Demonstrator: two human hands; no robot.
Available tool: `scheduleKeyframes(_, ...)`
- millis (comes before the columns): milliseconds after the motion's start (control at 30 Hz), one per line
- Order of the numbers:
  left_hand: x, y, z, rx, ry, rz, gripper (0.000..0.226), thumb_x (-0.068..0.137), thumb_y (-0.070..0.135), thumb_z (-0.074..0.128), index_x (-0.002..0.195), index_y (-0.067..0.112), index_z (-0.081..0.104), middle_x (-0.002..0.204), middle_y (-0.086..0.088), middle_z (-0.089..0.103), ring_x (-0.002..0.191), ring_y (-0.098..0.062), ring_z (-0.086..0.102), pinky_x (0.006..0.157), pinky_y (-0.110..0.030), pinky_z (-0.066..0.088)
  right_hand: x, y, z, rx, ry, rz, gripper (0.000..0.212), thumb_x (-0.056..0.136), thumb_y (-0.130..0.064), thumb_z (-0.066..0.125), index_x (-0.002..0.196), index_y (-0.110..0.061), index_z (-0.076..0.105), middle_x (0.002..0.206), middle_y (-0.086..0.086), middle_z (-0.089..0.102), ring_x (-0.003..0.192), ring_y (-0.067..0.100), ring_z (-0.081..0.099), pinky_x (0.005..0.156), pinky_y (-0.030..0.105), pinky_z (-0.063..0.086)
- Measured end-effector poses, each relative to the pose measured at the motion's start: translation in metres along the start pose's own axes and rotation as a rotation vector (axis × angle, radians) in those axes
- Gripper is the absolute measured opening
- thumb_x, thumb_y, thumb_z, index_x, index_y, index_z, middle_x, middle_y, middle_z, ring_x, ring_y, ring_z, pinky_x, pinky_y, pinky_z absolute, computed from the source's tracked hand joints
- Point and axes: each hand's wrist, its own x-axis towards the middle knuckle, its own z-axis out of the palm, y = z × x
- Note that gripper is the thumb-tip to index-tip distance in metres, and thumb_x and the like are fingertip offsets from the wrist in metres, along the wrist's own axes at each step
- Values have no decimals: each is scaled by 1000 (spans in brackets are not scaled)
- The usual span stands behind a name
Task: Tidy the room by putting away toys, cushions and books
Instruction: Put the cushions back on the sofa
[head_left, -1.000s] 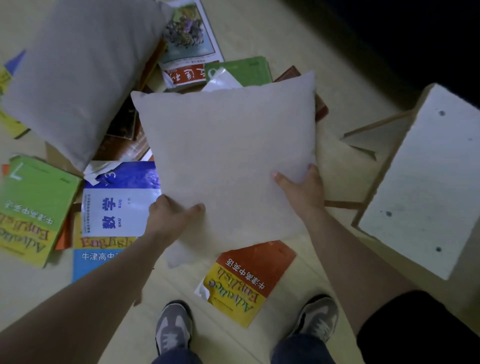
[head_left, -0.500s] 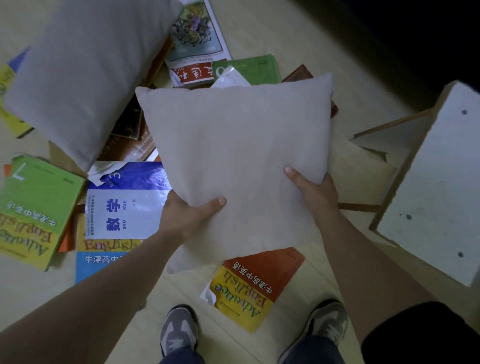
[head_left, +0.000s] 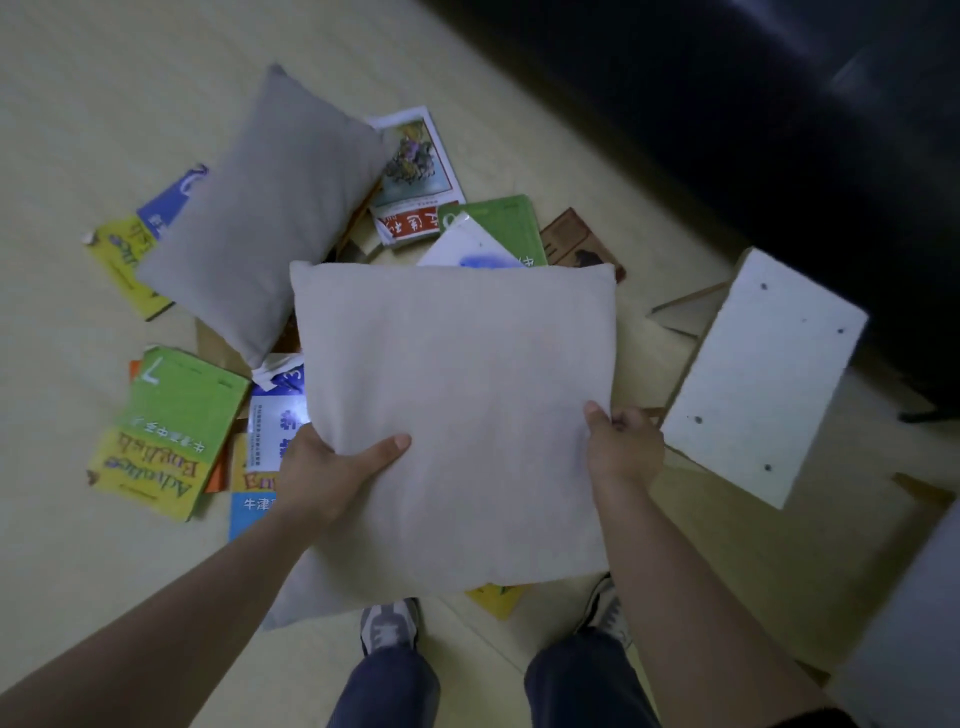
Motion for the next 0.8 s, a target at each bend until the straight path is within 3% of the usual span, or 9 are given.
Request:
scheduleKeyframes(167, -51, 24, -49, -2, -12, 88, 60, 54, 45, 90, 101, 30, 56, 99, 5, 63, 93, -18, 57, 84, -31, 44, -55, -20, -48, 83, -9, 52, 34, 87, -20, 68, 63, -9, 46, 61, 3, 46, 59, 19, 43, 61, 28, 33)
scheduleKeyframes(367, -136, 72, -109, -26, -22, 188, 52, 61, 41, 87, 99, 24, 56, 97, 3, 61, 89, -18, 54, 79, -28, 41, -121, -73, -132, 106, -2, -9, 27, 89, -29, 65, 74, -10, 54, 65, 2, 53, 62, 20, 48, 66, 29, 39)
scheduleKeyframes(500, -192, 92, -138, -46, -21, 256, 54, 62, 42, 86, 102, 25, 55, 102, 1, 63, 92, -19, 57, 84, -31, 44, -162, -95, -197, 194, 90, -49, 38, 88, -24, 67, 58, -14, 46, 53, 0, 43, 55, 20, 42, 58, 30, 35)
scheduleKeyframes(667, -253, 144, -153, -32, -58, 334, 63, 63, 45, 84, 111, 16, 57, 106, -2, 63, 93, -22, 56, 82, -33, 44, -193, -128, -280, 315, 214, -109, 35, 87, -19, 67, 58, -14, 48, 55, 1, 47, 52, 17, 41, 54, 28, 31)
scheduleKeyframes(800, -310, 189, -153, -8, -133, 421, 64, 63, 51, 83, 111, 18, 55, 104, 0, 60, 92, -21, 55, 82, -33, 43, -213, -146, -352, 399, 293, -170, 32, 88, -19, 66, 60, -13, 51, 57, 1, 50, 56, 17, 43, 57, 29, 34)
